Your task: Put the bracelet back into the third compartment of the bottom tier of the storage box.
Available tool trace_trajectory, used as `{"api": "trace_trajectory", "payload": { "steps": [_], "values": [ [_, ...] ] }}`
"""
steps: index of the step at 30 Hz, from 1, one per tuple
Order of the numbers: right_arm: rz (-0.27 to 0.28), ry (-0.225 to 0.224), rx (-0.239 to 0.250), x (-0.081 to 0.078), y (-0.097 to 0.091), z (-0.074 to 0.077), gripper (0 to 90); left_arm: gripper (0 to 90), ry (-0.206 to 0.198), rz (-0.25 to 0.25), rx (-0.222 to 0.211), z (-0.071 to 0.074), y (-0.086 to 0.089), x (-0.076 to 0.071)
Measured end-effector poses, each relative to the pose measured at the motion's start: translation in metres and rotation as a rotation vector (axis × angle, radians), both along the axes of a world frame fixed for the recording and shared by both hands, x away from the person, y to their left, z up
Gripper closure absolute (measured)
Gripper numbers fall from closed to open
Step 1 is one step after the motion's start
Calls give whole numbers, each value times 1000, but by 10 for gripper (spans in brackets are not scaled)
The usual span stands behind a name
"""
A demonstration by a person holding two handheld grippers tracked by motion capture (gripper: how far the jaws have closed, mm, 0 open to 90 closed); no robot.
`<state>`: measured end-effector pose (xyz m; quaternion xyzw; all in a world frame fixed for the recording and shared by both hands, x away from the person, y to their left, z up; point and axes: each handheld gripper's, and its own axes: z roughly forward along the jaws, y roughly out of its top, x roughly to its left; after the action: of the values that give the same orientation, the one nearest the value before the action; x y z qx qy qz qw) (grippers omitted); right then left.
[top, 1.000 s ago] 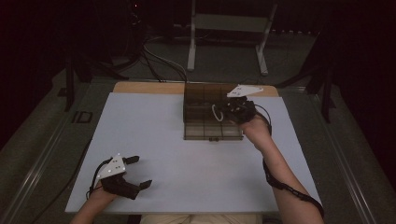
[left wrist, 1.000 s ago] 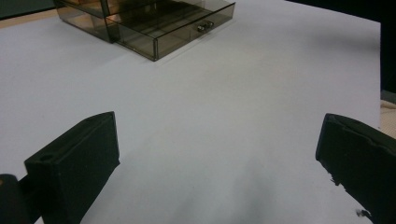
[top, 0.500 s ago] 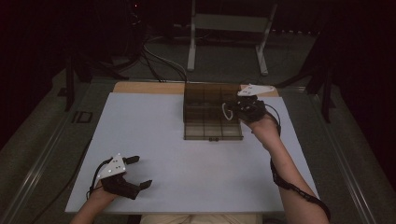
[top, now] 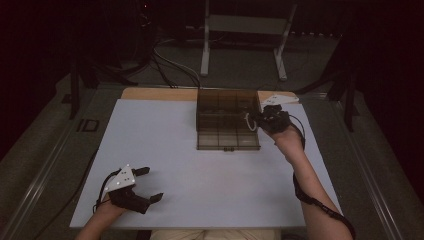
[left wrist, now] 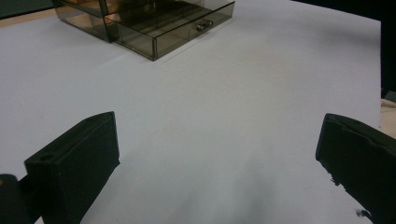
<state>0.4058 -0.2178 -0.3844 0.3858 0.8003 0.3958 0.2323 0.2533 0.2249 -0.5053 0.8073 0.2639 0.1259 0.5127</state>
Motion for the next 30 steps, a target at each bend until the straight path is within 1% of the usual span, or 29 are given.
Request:
{"api": "trace_trajectory", "payload": {
  "steps": [3,8,9,10,11,12,13,17,18,20,25,26,27,28,30],
  "values": [
    [-2,8,1,1,-1,-4,854,8,1,1,-1,0,0,0],
    [-17,25,-2,5,-4,-15,853,9,1,-1,-1,0,0,0],
    [-17,25,-2,5,-4,-15,853,9,1,-1,-1,0,0,0],
    [-18,32,-2,6,-5,-19,853,9,0,-1,-1,0,0,0],
    [-18,32,-2,6,-5,-19,853,9,0,-1,-1,0,0,0],
    [-22,41,-2,7,-6,-23,854,9,0,-1,-1,0,0,0],
    [-22,41,-2,7,-6,-23,854,9,0,0,-1,0,0,0],
    [-28,57,3,10,-7,-34,854,9,2,-1,-1,0,0,0],
    [-28,57,3,10,-7,-34,854,9,2,-1,-1,0,0,0],
    [-31,64,-1,12,-6,-39,854,9,1,-2,0,0,0,0],
    [-35,73,3,14,-6,-46,853,9,0,-2,0,0,0,0],
    [-37,81,-1,15,-5,-50,854,9,1,-2,0,0,0,0],
    [-37,81,-1,15,-5,-50,854,9,1,-1,-1,0,0,0],
    [-44,94,-8,16,-5,-54,853,9,1,-1,-1,0,0,0],
    [-45,105,-1,17,-4,-59,853,9,0,-1,-1,0,0,0]
  ]
}}
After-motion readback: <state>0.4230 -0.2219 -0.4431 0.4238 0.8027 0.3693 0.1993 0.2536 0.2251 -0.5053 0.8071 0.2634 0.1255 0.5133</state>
